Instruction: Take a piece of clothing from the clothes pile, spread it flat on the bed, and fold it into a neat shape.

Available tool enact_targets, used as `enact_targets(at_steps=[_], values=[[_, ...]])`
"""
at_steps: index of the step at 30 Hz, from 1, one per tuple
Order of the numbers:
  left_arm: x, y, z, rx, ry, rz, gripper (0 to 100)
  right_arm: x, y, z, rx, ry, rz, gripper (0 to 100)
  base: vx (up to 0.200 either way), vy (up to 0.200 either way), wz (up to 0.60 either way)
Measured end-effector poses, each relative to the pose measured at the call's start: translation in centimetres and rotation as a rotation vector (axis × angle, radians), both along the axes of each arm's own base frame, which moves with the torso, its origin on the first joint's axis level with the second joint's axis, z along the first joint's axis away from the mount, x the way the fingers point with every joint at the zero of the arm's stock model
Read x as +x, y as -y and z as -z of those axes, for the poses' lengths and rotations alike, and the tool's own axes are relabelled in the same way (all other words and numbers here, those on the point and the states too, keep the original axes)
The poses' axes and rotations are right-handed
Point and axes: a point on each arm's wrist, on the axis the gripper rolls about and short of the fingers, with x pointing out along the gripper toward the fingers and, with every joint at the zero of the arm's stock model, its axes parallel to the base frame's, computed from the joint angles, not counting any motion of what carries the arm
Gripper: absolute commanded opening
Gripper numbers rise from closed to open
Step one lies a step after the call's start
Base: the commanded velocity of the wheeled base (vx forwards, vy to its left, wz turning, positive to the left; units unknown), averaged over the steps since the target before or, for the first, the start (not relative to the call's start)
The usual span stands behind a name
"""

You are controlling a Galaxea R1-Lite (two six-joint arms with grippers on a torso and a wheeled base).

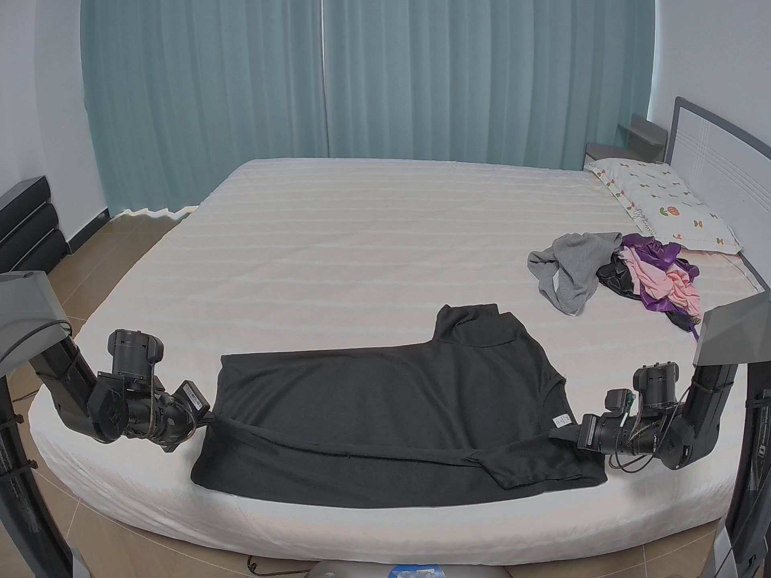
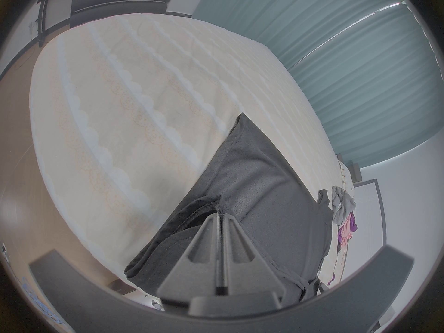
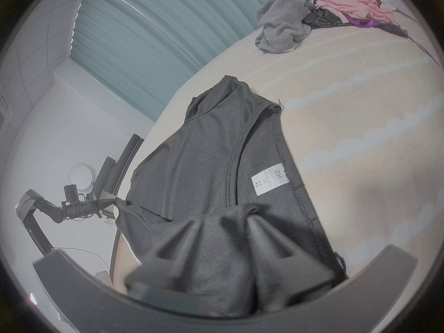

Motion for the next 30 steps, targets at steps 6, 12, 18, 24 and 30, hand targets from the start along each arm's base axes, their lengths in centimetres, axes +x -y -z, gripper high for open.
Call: enact_targets(at_steps=[6,12,18,24,30], values=[[0.0,0.0,0.0,0.000,-0.001,-0.001,0,-0.5,0.4,0.0,0.000,0.004,0.012,0,0.000,0.000,0.00],[0.0,-0.1,0.0,0.002,-0.001,-0.003,0,-0.9,0.6,-0.5,0.006,0.018,0.019,0,0.000,0.000,0.00],[-0.5,-0.1,-0.2,0.003,-0.006,-0.003,0,-2.2,1.0,-1.9,0.016,0.066,0.039,0,0.000,0.000,0.00],[-1.1,-0.1,-0.6,0.007,0.001,-0.002,0,-3.4,1.7,-3.5,0.030,0.121,0.074,0,0.000,0.000,0.00],[-1.6,-0.1,-1.2,0.016,0.016,-0.001,0,-4.4,1.9,-4.8,0.037,0.159,0.088,0,0.000,0.000,0.00]])
